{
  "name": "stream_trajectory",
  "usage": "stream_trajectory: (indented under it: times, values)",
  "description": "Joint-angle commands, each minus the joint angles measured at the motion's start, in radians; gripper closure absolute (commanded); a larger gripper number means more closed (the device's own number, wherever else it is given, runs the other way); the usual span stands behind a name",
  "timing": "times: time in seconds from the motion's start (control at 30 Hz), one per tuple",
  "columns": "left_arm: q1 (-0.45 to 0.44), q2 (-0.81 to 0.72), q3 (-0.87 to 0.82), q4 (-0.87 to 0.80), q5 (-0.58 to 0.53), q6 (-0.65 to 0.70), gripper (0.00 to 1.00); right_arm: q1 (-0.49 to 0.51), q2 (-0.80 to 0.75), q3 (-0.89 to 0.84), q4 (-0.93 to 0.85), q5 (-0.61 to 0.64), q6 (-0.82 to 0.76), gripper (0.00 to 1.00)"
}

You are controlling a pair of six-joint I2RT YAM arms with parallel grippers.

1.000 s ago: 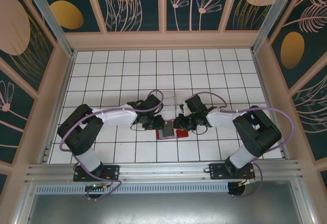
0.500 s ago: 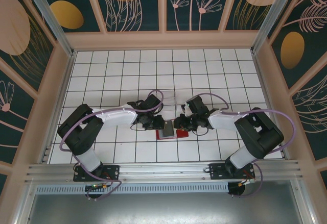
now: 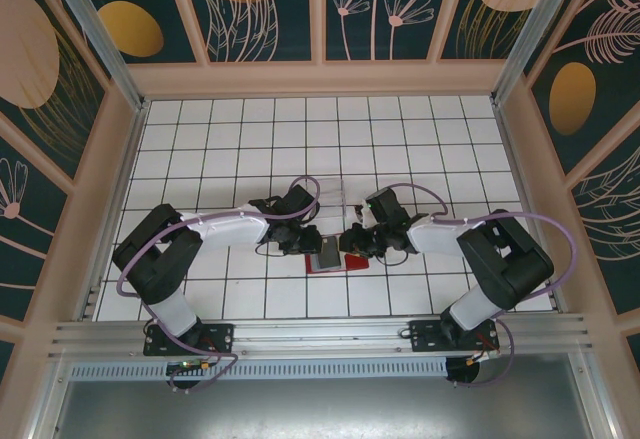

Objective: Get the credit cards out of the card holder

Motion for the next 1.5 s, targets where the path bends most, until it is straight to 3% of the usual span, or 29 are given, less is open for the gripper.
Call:
stream_trajectory:
  times: [0.0, 0.47, 0.77, 1.47]
  values:
    - [0.000, 0.039, -0.029, -0.083, -0.072, 0.014, 0.76, 0.003, 0.043, 0.012, -0.027, 0.019, -0.015, 0.76]
    - [0.000, 0.037, -0.034, -0.083, -0.072, 0.013, 0.76, 0.011, 0.035, 0.006, -0.022, 0.037, -0.002, 0.76]
    - [0.001, 0.036, -0.034, -0.083, -0.072, 0.013, 0.76, 0.009, 0.051, -0.026, 0.036, 0.009, 0.049, 0.69]
    - [0.000, 0.025, -0.039, -0.082, -0.071, 0.018, 0.76, 0.069, 0.110, 0.135, -0.250, 0.185, -0.034, 0.73]
